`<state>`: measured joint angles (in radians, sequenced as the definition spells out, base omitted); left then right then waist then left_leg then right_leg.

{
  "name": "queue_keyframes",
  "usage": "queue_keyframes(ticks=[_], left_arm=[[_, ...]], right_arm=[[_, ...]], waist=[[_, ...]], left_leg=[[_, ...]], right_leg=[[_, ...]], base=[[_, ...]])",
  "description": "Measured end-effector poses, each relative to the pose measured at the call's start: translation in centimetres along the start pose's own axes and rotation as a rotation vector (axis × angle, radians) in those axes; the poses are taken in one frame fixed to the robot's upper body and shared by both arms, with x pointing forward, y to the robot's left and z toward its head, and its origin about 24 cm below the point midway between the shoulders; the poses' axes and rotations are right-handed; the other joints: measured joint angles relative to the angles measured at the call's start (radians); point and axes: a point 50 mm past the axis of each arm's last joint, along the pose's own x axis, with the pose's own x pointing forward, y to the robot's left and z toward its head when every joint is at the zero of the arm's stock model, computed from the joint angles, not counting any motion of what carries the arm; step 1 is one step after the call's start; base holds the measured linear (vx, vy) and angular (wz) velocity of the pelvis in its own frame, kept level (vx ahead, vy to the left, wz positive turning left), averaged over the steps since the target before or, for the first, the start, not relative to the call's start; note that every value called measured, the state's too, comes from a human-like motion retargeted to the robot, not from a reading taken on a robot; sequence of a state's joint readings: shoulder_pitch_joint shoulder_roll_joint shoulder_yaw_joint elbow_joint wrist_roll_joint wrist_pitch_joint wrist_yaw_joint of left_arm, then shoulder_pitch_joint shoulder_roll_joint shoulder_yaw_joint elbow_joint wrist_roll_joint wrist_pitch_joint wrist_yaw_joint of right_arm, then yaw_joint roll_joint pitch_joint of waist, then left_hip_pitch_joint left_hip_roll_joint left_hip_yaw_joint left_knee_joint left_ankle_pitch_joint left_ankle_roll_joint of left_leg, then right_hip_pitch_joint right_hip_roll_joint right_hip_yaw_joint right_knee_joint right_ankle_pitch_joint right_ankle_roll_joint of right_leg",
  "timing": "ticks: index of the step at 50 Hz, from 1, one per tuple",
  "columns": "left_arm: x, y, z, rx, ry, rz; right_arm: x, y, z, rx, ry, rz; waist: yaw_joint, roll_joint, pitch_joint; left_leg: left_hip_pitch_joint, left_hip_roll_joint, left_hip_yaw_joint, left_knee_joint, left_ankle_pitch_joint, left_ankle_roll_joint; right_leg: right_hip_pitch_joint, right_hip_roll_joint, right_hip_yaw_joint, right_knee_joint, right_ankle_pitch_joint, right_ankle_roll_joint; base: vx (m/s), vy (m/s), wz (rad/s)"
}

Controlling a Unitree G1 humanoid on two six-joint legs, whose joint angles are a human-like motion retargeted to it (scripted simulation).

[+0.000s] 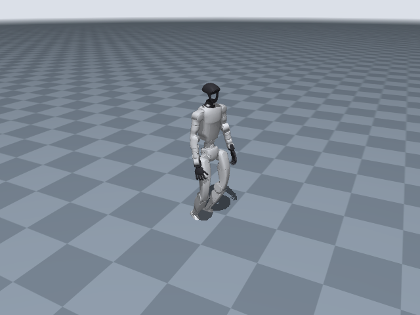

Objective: Run

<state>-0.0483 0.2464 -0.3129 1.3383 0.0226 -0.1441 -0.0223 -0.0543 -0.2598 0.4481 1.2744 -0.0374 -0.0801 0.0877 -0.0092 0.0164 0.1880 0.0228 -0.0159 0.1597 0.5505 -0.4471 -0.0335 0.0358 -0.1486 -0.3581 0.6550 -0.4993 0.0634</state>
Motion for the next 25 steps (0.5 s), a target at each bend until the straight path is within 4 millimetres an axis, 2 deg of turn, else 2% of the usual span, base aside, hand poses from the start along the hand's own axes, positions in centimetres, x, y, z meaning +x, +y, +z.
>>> queue_keyframes(ticks=[2,12,25], left_arm=[[0.0,0.2,0.0,0.002,0.006,-0.013],[-0.2,-0.8,-1.3,0.018,0.057,-0.056],[-0.3,-1.0,-1.8,0.024,0.086,-0.061]], right_arm=[[0.0,0.3,0.1,0.018,-0.001,0.015],[0.0,1.6,-0.3,0.027,0.004,0.056],[0.1,1.8,-0.1,-0.025,0.004,0.073]], waist=[[-0.003,0.014,-0.003],[-0.021,0.020,0.032],[-0.027,0.047,0.048]], left_leg=[[0.061,0.021,-0.001,-0.089,0.024,-0.008],[0.108,0.064,0.014,-0.006,-0.022,-0.025],[0.110,0.119,0.022,0.035,-0.054,-0.034]], right_leg=[[0.085,0.061,-0.007,-0.157,0.056,-0.006],[0.162,0.090,0.006,-0.159,0.051,-0.002],[0.217,0.156,0.018,-0.258,0.103,-0.008]], base=[[0.11,-0.05,-0.08],[0.00,0.00,0.00],[0.00,0.00,0.00]])
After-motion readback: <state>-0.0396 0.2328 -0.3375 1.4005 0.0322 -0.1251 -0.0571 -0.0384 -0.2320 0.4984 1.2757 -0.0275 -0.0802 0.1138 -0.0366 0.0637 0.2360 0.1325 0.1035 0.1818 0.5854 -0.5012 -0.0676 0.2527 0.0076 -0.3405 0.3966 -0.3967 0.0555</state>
